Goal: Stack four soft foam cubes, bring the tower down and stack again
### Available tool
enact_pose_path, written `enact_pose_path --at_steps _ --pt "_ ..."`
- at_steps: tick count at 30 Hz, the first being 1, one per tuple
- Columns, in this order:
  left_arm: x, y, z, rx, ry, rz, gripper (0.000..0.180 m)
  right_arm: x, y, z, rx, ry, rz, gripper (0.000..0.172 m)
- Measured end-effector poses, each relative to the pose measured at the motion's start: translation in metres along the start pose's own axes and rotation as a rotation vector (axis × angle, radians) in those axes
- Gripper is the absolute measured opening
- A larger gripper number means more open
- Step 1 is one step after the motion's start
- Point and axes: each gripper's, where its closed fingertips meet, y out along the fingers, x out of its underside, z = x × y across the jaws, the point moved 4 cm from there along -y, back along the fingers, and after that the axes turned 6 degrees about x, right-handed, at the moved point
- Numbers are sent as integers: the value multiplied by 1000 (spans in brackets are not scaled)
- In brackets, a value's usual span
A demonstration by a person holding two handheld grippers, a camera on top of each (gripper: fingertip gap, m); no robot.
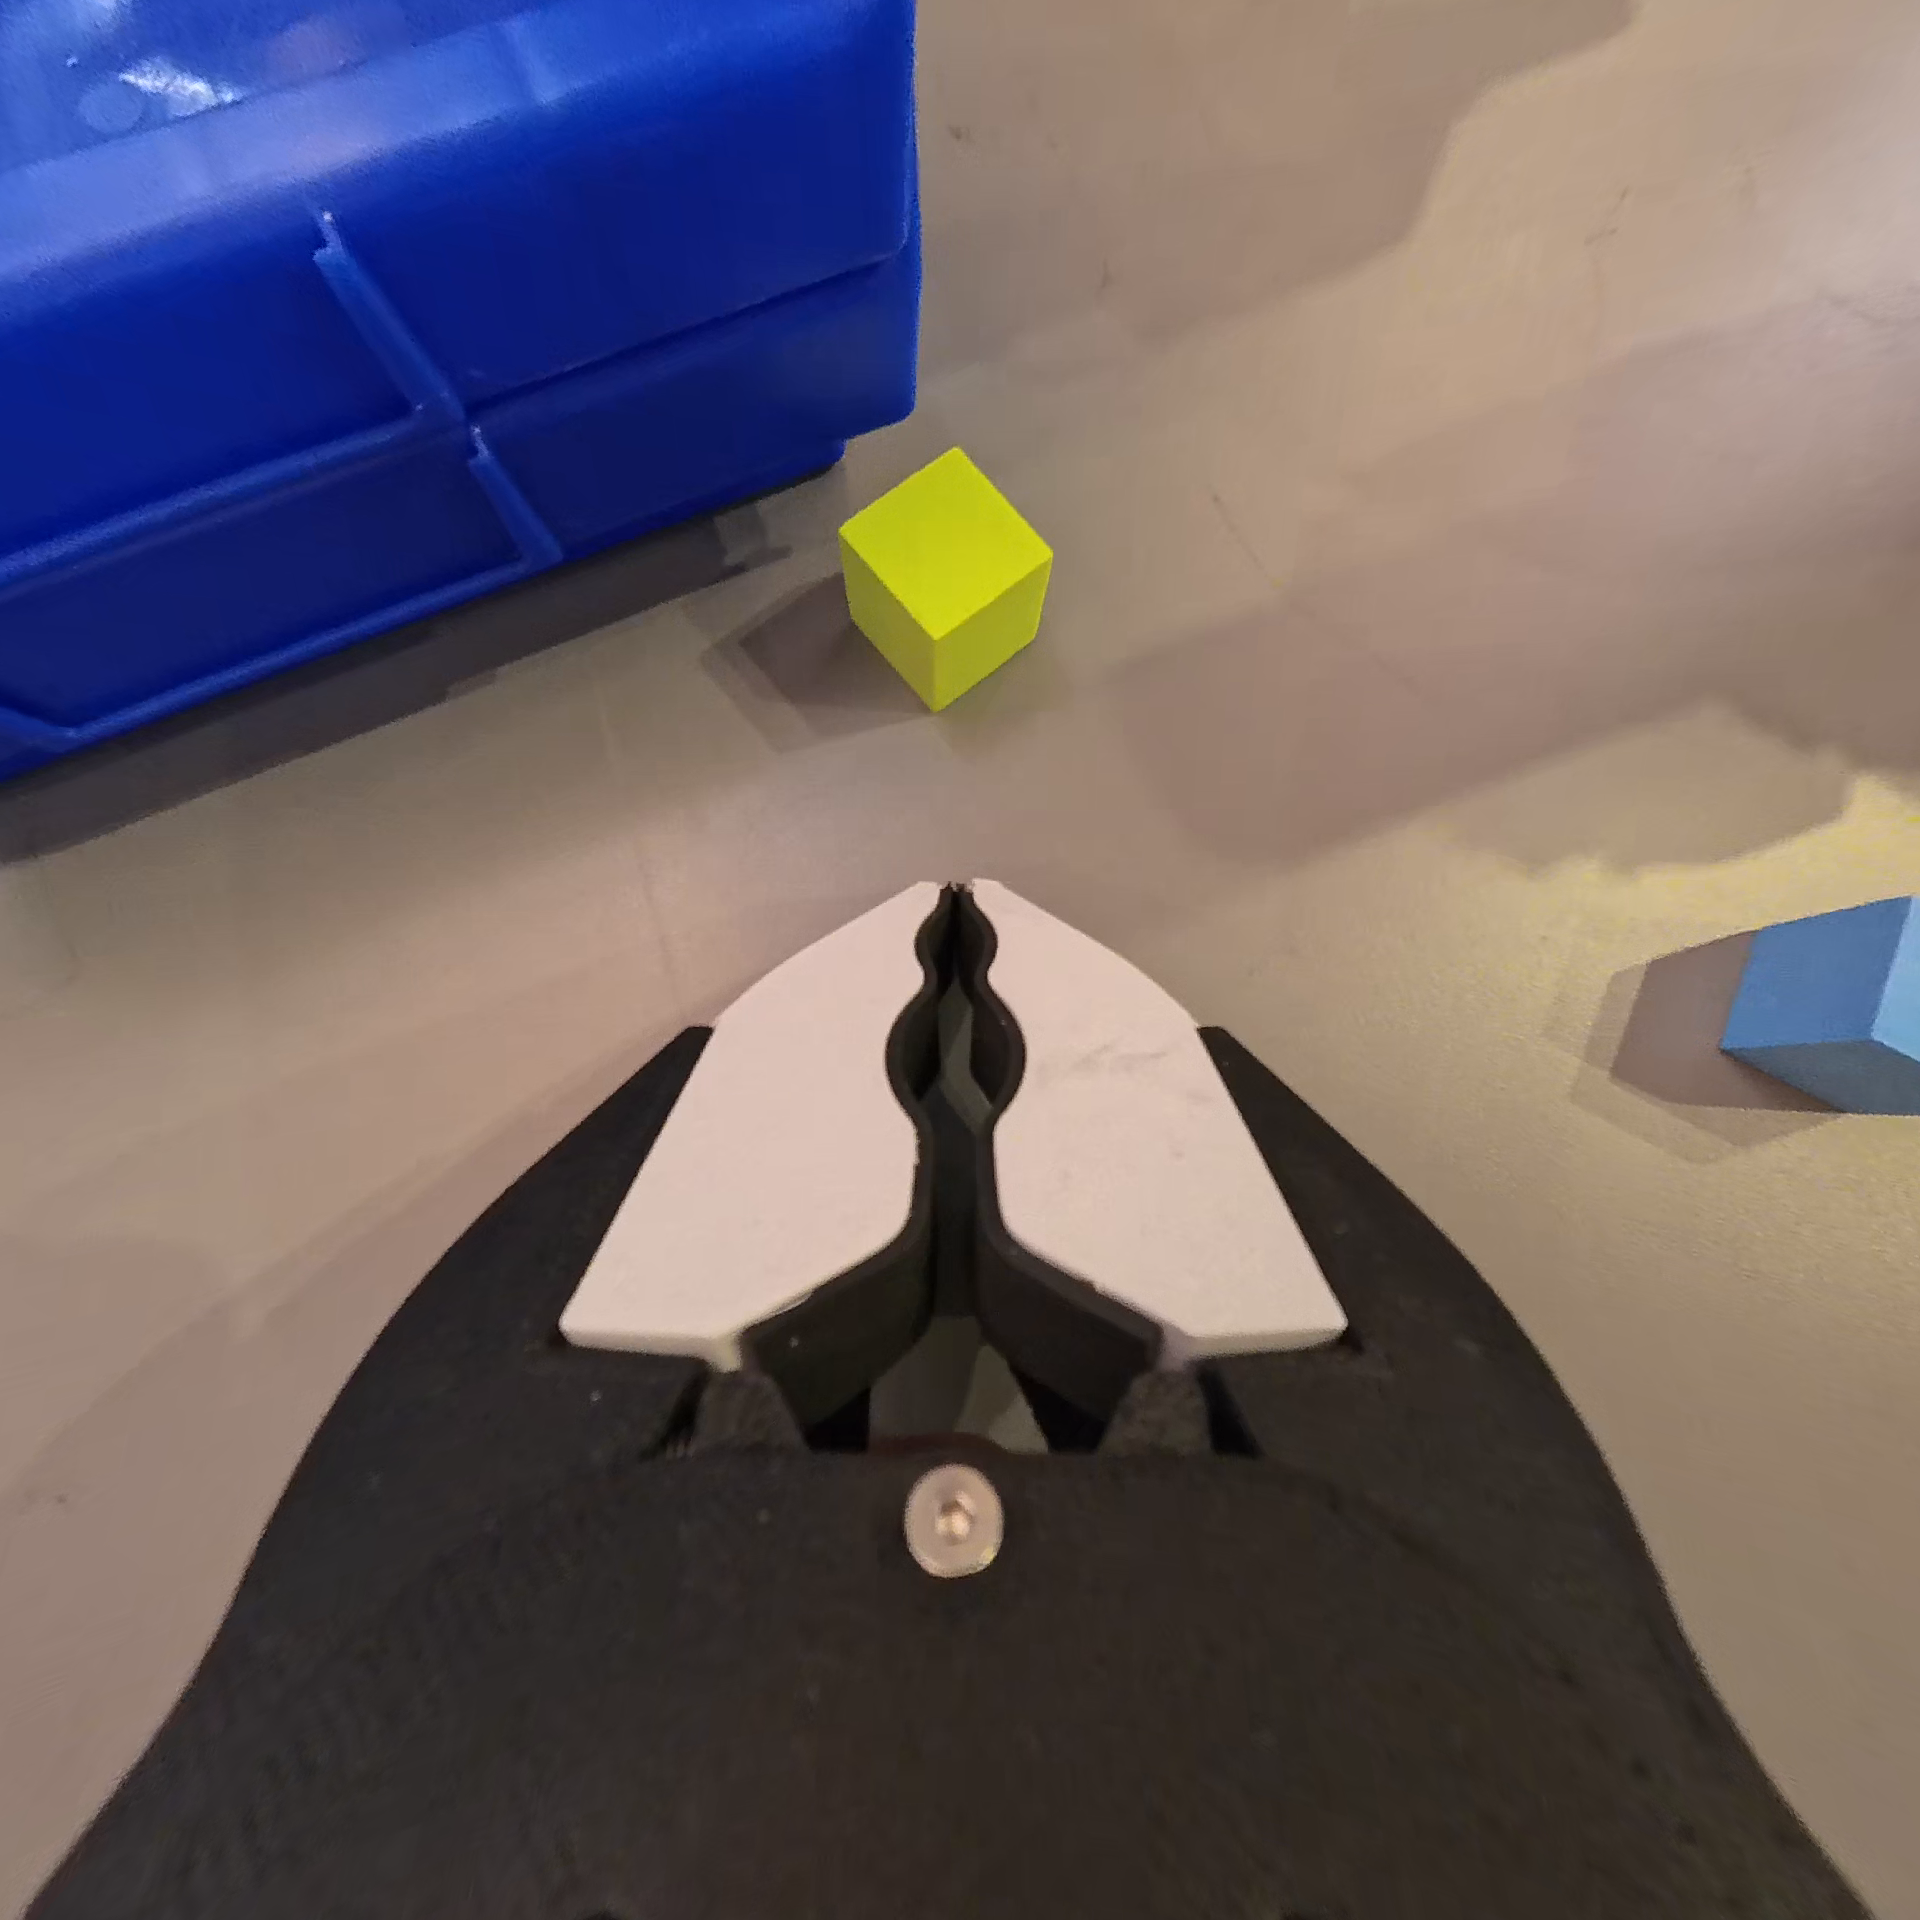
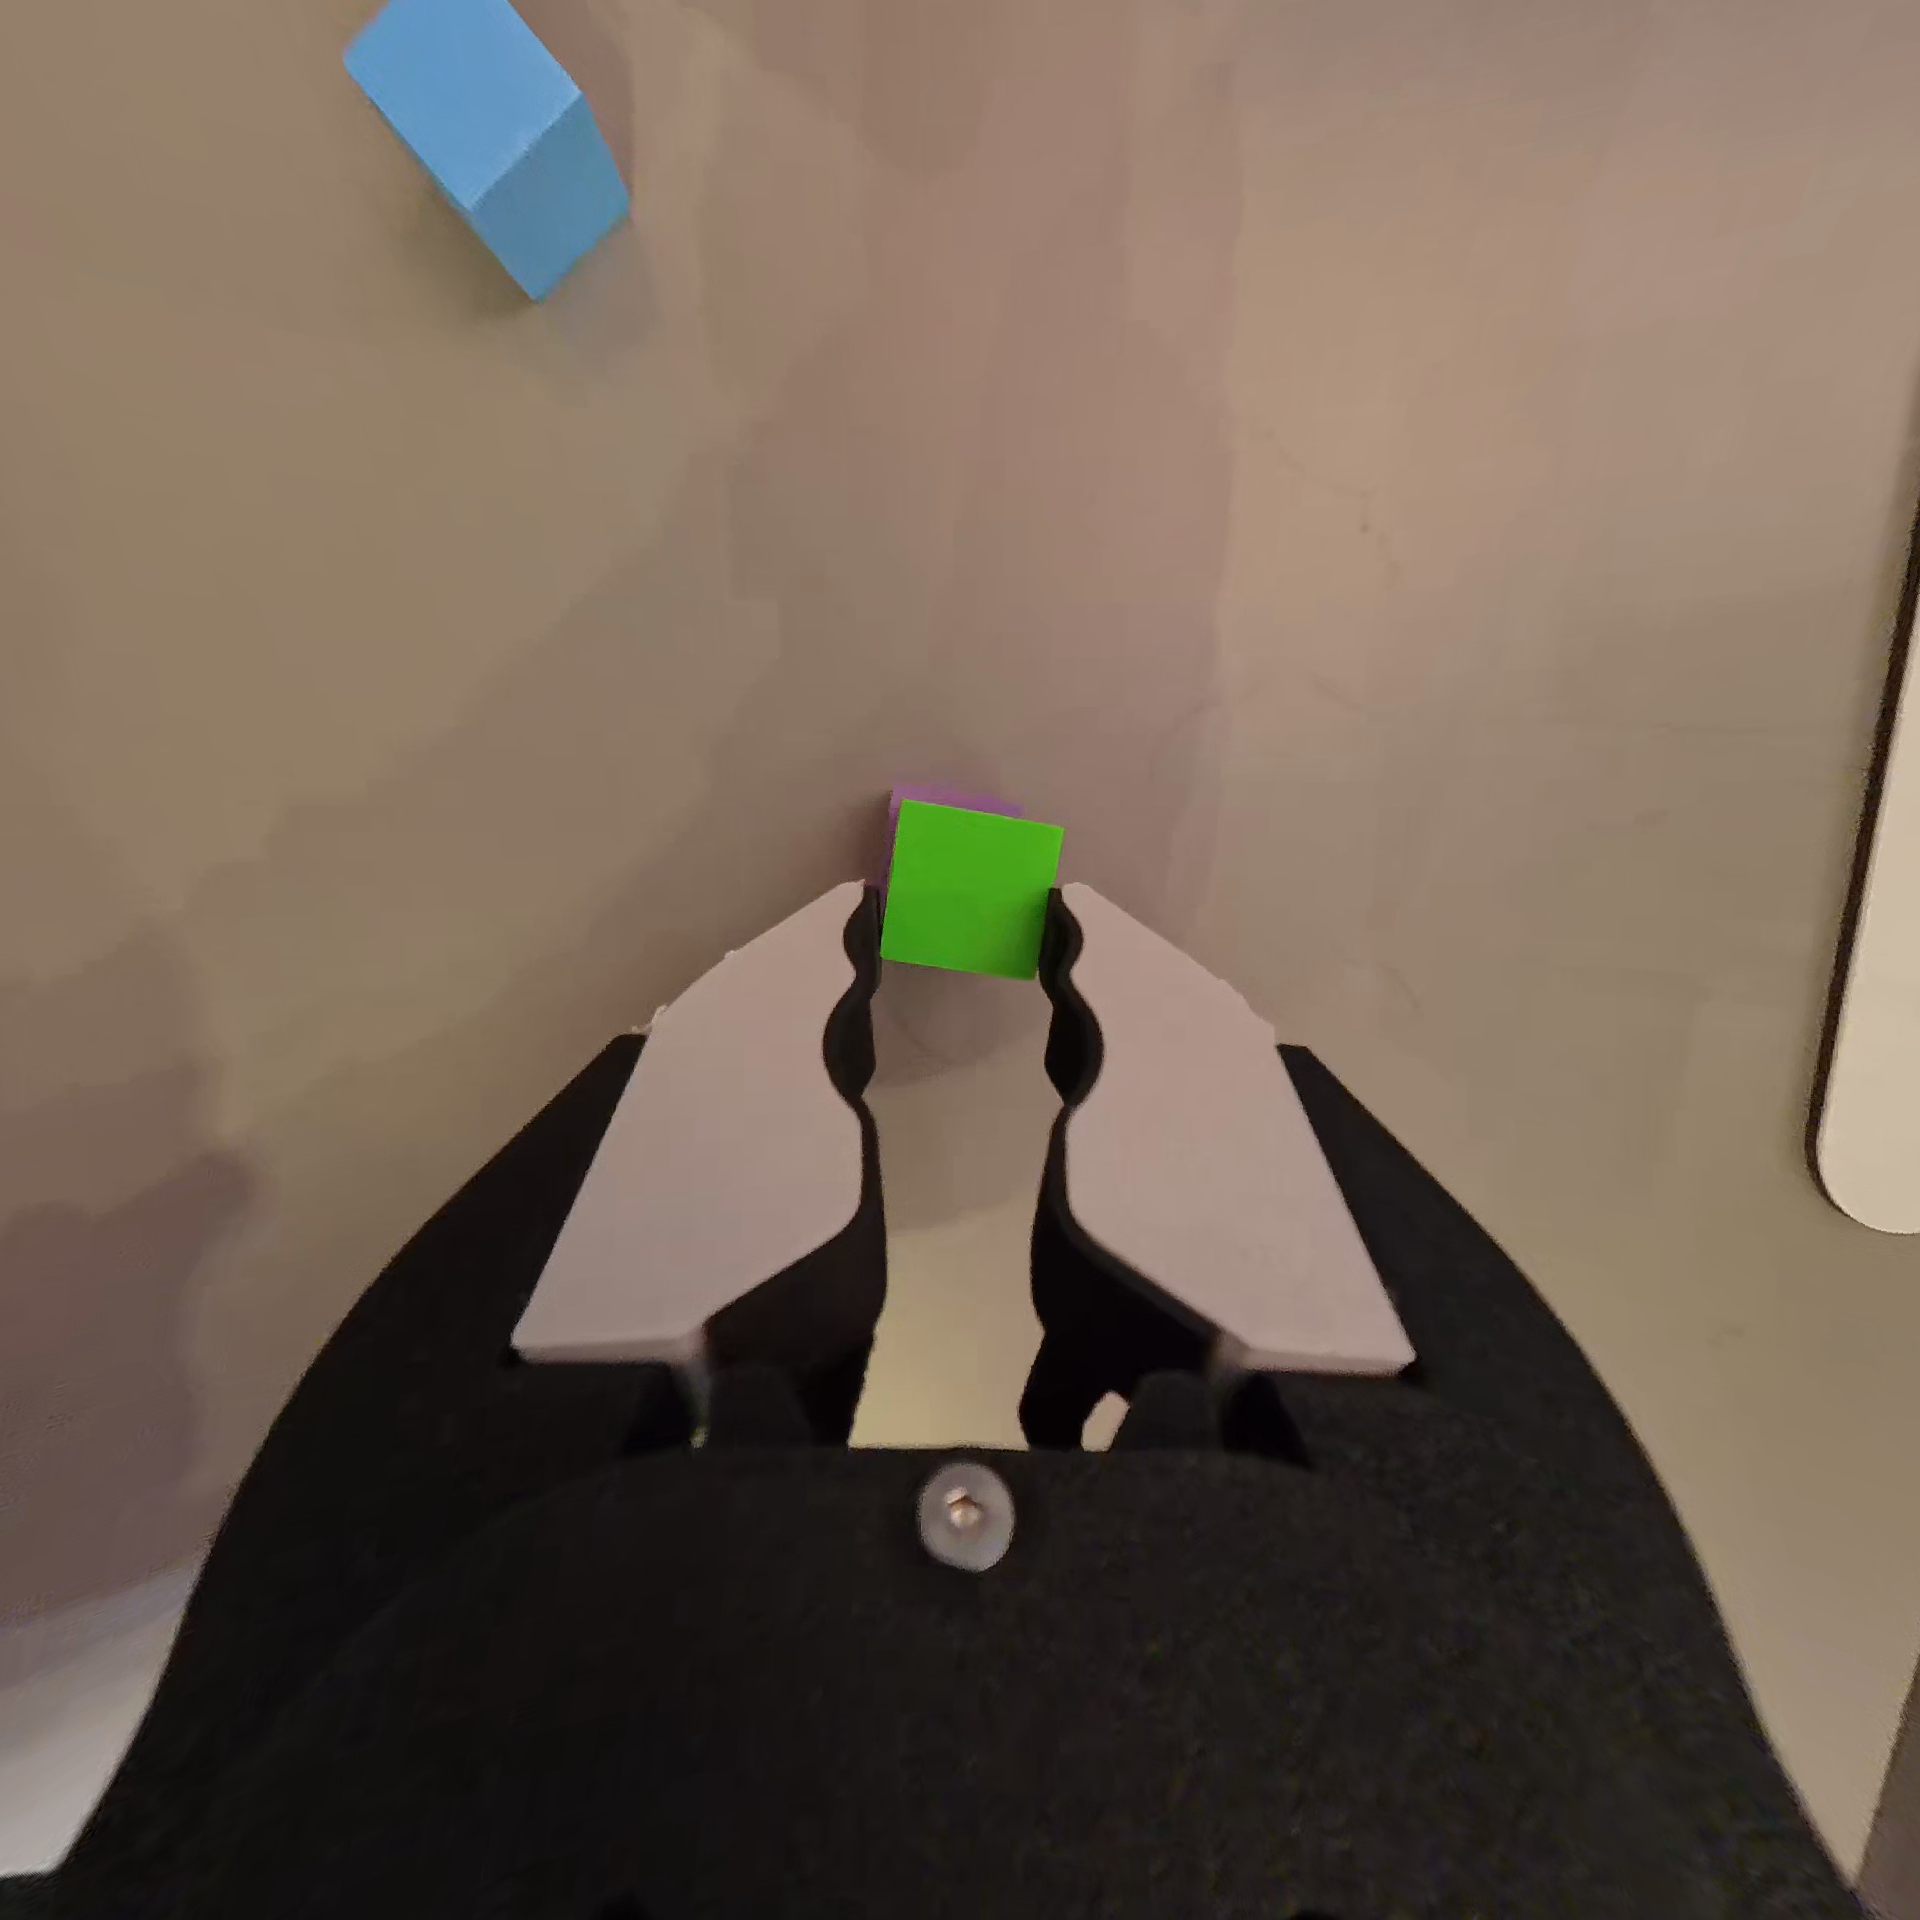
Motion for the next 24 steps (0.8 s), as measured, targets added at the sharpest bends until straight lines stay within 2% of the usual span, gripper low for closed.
enact_pose_path --at_steps 24 --pt "0 0 0 0 0 0 0 -2 4 -2 -7 -39 15 29"
